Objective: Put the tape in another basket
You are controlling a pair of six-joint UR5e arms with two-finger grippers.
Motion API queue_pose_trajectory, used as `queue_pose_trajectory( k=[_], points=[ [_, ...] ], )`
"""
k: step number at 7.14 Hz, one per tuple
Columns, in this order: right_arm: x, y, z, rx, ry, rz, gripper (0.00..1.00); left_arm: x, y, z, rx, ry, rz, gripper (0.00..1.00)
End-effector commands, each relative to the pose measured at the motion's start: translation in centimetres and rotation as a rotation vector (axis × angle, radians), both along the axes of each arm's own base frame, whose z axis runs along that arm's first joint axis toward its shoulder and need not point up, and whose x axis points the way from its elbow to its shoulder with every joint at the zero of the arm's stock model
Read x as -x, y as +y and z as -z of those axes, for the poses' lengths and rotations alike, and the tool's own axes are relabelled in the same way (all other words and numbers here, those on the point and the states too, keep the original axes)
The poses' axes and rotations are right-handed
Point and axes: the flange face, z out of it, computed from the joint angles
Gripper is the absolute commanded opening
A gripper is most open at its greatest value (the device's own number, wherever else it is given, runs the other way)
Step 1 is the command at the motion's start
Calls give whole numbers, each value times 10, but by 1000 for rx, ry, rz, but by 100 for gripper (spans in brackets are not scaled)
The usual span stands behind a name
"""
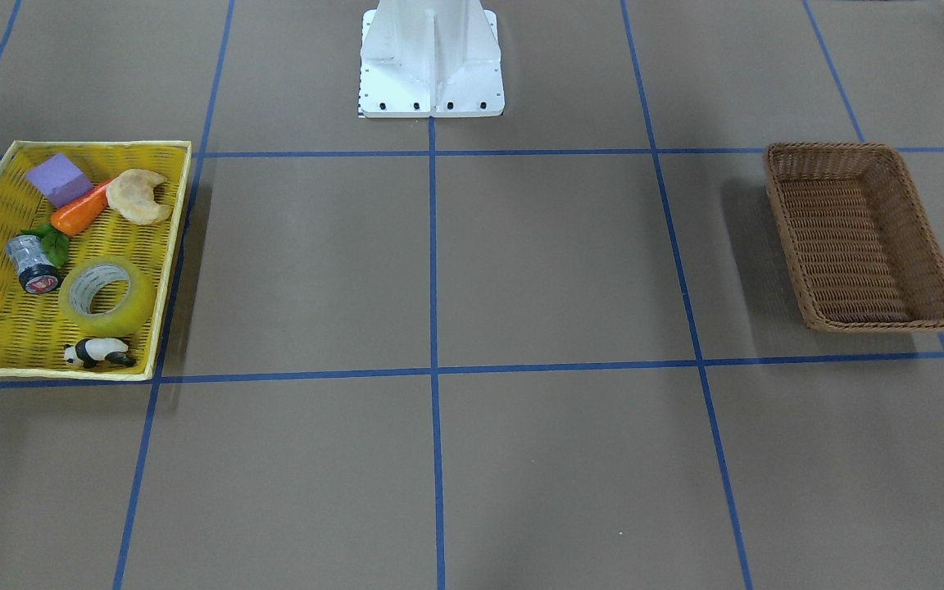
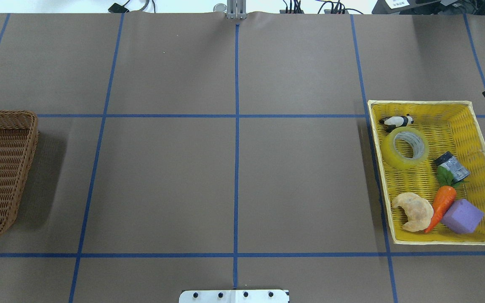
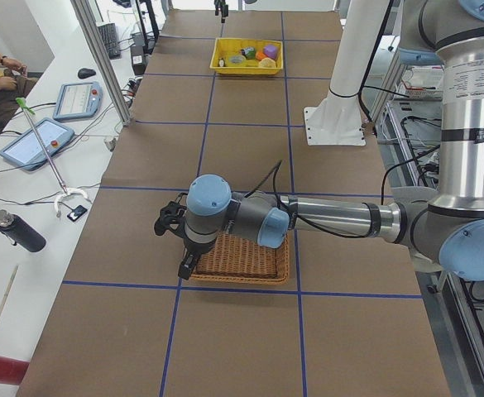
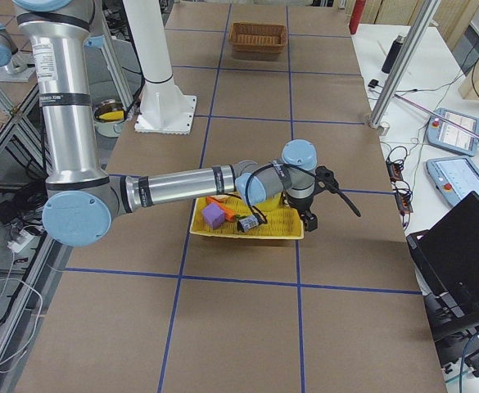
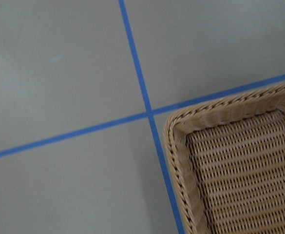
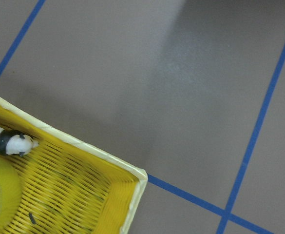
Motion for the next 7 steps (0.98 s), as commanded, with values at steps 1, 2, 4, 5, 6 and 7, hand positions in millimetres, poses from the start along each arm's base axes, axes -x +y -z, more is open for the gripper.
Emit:
queue_pose_trajectory(
  k=[1,2,4,5,6,7],
  points=[
    [60,7,11,-8,-10,94,100,0,-4,6,-31,7,2,99],
    [90,15,15,11,-13,124,100,0,-5,6,-45,6,2,99],
    [115,24,9,30,-8,161,100,0,-4,5,-46,7,3,99],
    [128,28,11,44,-10,170,100,0,-4,5,-47,7,3,99],
    [137,31,10,47,-9,185,100,0,-4,5,-46,7,4,99],
    [146,35,8,49,-6,201,100,0,-4,5,-46,7,4,99]
  ],
)
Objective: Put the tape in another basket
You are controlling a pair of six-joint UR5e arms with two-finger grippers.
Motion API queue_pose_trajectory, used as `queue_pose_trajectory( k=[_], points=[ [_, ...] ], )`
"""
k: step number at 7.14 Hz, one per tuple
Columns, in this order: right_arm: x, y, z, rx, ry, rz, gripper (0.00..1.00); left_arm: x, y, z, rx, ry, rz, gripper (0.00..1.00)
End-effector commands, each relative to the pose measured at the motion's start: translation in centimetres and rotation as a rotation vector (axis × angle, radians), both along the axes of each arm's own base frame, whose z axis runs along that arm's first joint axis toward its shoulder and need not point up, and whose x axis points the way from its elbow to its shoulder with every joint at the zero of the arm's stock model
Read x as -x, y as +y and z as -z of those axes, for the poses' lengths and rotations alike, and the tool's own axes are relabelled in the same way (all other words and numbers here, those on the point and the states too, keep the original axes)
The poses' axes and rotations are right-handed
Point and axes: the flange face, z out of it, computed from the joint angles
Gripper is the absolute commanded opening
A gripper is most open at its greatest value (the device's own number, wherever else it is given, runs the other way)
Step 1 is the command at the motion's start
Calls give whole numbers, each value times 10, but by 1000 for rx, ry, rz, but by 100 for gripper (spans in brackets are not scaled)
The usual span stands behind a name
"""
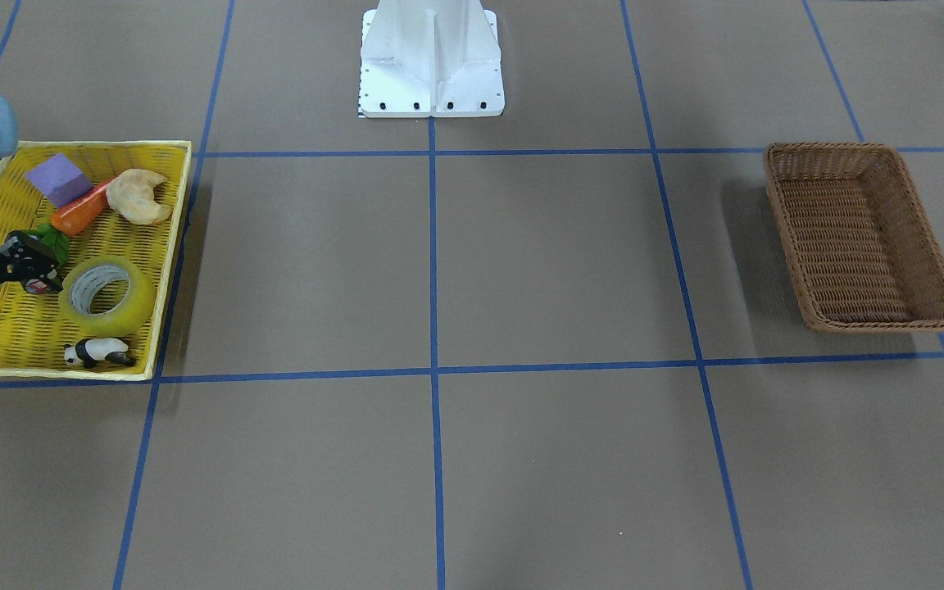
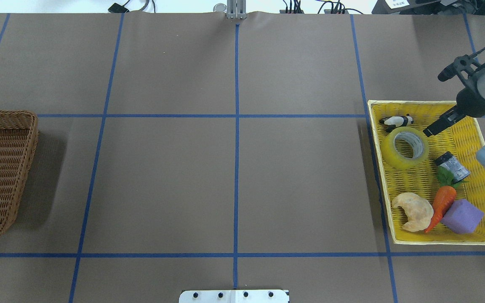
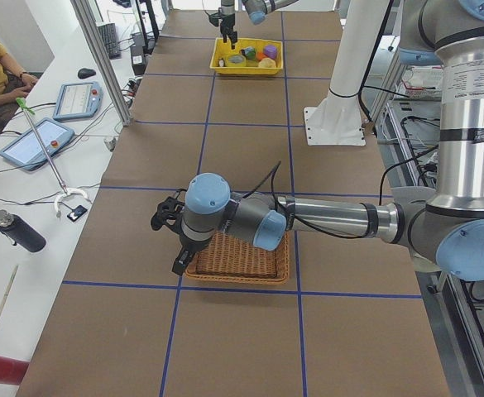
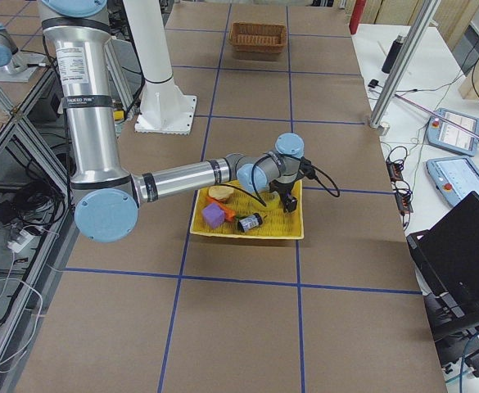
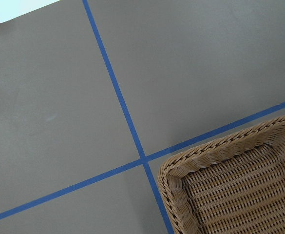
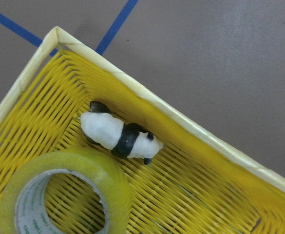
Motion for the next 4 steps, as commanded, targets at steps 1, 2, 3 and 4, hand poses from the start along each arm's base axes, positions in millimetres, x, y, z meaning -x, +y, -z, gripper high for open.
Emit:
queue_pose_trajectory(
  k=[1,2,3,4],
  points=[
    [19,5,-5,4,15,28,100,0,-1,1,-2,0,0,99],
    [26,7,-5,-1,26,35,100,0,-1,1,1,1,1,99],
    [30,9,-6,-1,29,40,100,0,0,0,3,1,1,99],
    [34,9,-12,-8,55,38,100,0,0,0,1,1,1,99]
  ],
)
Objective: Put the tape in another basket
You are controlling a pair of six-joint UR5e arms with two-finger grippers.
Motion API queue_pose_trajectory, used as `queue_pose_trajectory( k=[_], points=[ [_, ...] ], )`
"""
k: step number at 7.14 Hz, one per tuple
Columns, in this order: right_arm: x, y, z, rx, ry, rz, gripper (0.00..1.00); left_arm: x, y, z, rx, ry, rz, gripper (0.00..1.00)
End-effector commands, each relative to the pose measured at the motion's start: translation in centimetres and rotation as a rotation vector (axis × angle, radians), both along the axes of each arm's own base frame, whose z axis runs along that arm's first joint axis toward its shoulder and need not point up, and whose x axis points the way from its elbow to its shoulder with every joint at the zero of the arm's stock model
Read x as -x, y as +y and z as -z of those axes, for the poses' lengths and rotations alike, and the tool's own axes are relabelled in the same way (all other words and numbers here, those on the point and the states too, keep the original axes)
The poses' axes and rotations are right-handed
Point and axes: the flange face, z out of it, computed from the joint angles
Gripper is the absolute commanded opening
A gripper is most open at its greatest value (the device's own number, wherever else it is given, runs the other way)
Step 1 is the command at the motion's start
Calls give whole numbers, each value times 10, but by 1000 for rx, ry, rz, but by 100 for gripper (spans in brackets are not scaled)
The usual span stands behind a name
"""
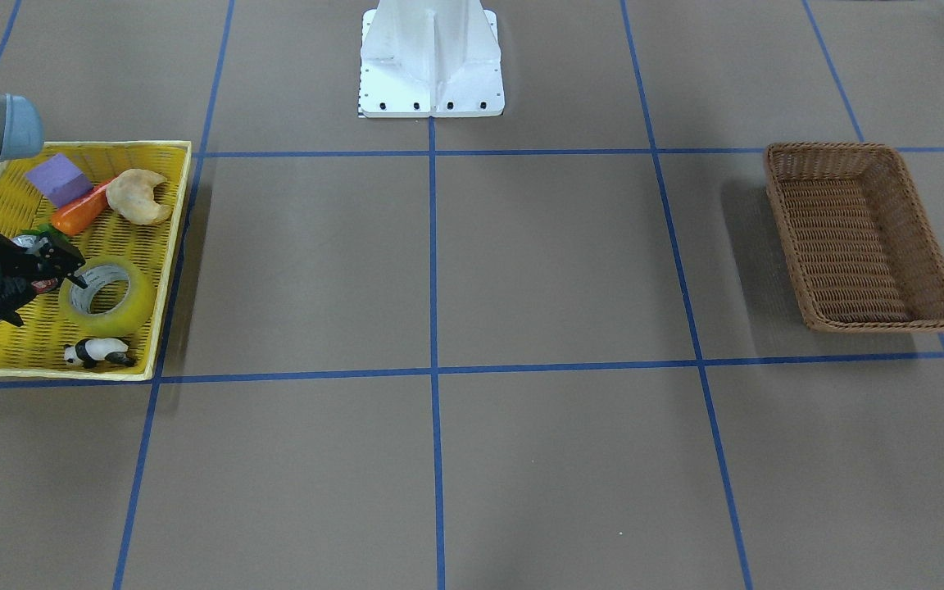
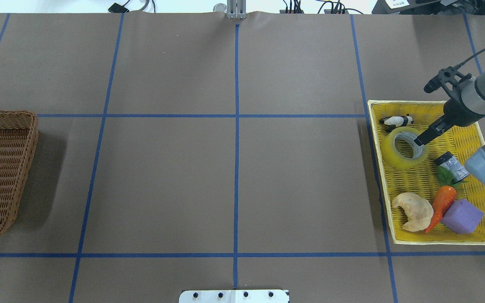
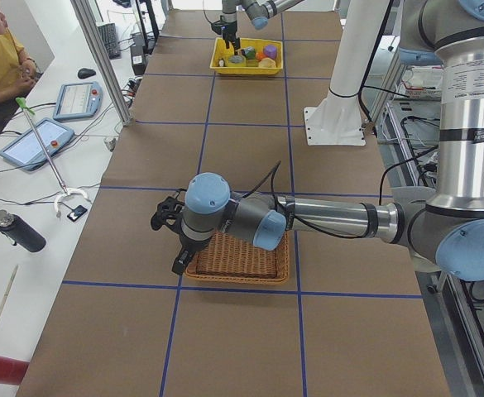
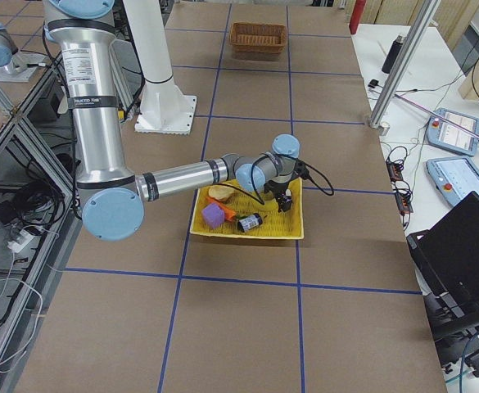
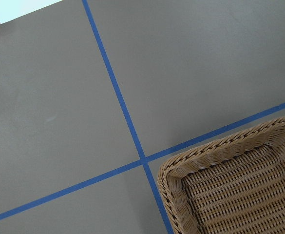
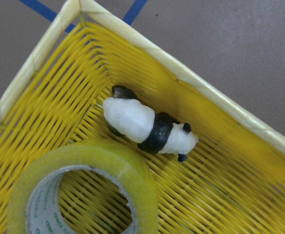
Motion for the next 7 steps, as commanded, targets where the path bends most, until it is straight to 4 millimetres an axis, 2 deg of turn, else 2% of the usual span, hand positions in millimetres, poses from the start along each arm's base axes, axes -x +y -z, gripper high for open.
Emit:
queue_pose_trajectory(
  k=[1,2,3,4,5,7],
  points=[
    [15,4,-8,-17,46,9,99,0,0,-1,3,0,0,99],
    [18,5,-9,-17,47,14,92,0,1,-2,4,0,0,99],
    [22,6,-7,-19,45,21,77,0,1,-2,4,0,0,99],
    [24,2,1,-30,35,22,31,0,1,-3,6,0,0,99],
    [24,2,2,-39,33,28,0,0,1,-3,6,0,0,99],
    [21,3,-1,-37,34,30,0,0,2,-5,10,0,0,99]
  ],
)
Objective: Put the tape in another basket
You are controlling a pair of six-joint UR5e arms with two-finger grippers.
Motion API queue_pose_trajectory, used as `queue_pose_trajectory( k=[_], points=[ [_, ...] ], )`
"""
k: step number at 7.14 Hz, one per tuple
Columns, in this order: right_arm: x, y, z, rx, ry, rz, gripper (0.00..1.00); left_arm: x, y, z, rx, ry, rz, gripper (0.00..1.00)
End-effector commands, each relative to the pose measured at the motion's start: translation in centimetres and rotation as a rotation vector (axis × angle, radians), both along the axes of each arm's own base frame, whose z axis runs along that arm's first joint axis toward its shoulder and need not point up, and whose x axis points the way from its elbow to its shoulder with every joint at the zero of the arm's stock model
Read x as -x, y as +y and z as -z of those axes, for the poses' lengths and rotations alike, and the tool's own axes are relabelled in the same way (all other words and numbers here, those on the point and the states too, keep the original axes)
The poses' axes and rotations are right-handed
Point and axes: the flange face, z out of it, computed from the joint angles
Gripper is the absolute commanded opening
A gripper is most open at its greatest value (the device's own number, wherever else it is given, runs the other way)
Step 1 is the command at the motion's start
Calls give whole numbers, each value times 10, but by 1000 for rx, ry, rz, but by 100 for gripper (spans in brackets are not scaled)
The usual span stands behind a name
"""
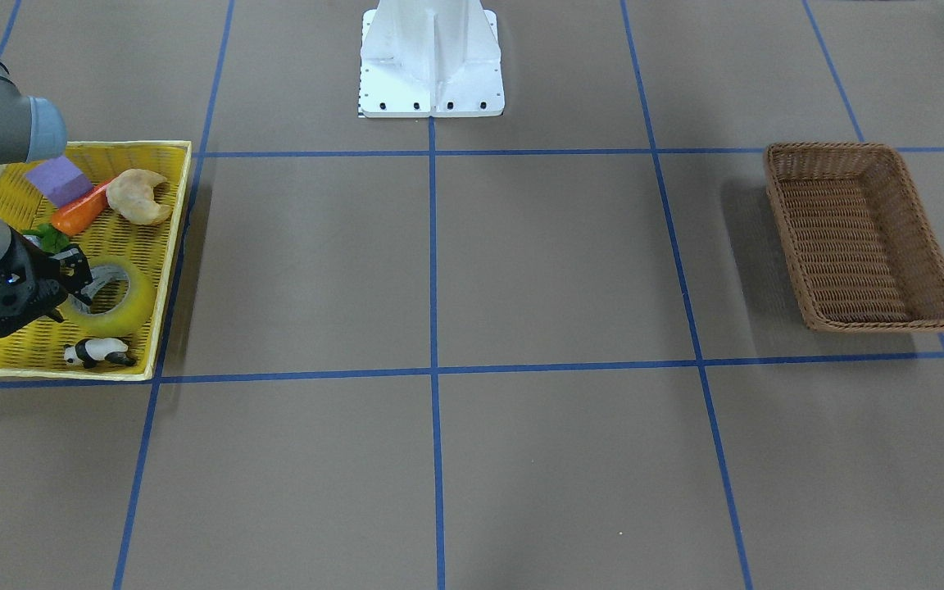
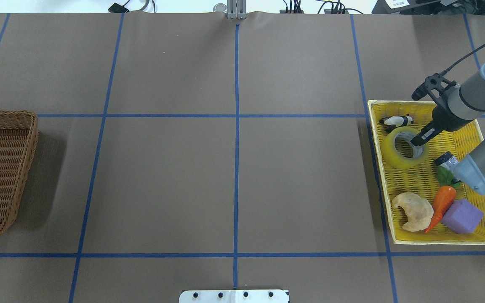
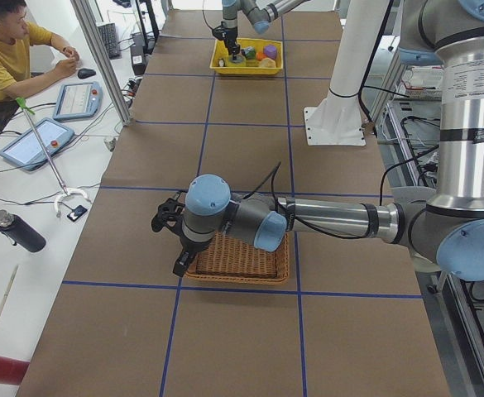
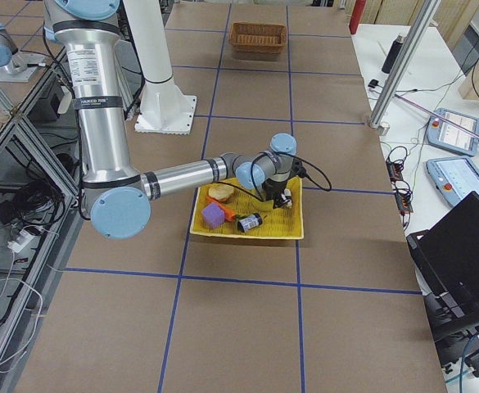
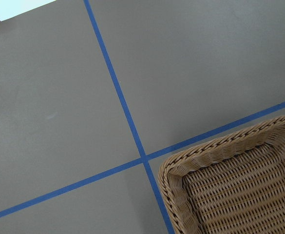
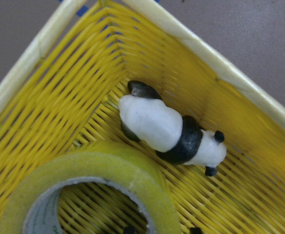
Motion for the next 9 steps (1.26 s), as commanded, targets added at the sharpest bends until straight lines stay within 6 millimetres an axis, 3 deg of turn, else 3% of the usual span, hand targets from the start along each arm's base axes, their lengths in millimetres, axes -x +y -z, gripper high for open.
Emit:
queue_pose_trajectory(
  k=[1,3,5,7,9],
  points=[
    [-3,0,0,-2,-2,-1,0,0,0,-1,2,0,0,99],
    [-39,-12,13,11,-54,-46,0,0,0,-1,3,0,1,99],
    [-78,-22,41,16,-145,-80,0,0,0,2,2,3,7,99],
    [-90,-26,71,-23,-169,-114,0,0,-1,6,-45,3,9,99],
    [-81,-43,111,-3,-209,-179,0,-1,-5,18,-85,3,8,99]
  ],
)
